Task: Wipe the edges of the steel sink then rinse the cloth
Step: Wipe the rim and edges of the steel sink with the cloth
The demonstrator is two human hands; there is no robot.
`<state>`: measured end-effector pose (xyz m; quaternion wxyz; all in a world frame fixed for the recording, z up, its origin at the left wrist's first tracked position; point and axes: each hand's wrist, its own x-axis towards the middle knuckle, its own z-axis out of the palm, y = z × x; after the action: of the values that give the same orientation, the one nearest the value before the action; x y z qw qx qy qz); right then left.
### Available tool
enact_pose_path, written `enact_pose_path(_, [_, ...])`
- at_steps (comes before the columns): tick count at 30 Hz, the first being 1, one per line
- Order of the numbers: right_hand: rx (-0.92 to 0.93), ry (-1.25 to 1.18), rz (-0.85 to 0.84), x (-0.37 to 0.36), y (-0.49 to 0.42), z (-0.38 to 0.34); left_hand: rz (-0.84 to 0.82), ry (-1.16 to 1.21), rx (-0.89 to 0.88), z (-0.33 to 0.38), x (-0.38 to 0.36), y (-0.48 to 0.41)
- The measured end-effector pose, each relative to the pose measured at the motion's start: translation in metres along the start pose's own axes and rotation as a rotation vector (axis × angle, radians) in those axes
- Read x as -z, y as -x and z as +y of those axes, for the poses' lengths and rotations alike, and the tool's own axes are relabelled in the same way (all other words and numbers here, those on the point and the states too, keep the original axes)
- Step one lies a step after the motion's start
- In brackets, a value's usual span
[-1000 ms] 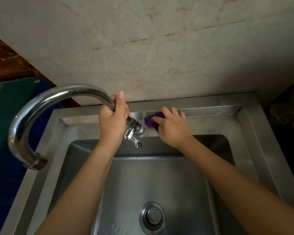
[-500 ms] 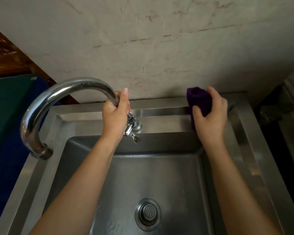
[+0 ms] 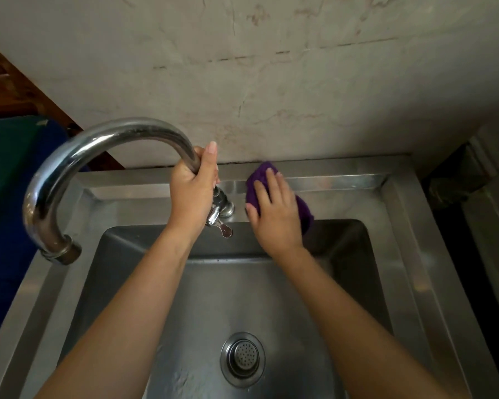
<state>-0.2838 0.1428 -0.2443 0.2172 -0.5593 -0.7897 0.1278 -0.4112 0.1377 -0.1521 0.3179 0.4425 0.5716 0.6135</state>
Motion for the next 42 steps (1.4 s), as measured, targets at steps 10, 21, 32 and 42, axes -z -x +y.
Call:
enact_pose_path(10, [0.038,0.022,-0.001,0.022,0.014,0.05,-0.007,-0.004,0.021,0.0,0.002,-0.001])
enact_pose_path(21, [-0.458,0.238,0.207,0.058,0.026,0.114,-0.001,-0.002,0.011,-0.003,0.002,-0.002])
enact_pose_path(32, [-0.377,-0.05,0.221,0.018,0.013,0.048,0.0,0.013,0.011,-0.007,-0.004,-0.005])
enact_pose_path(42, [0.08,-0.265,-0.186,0.025,-0.001,0.033,-0.028,0.006,0.01,-0.004,-0.002,0.0])
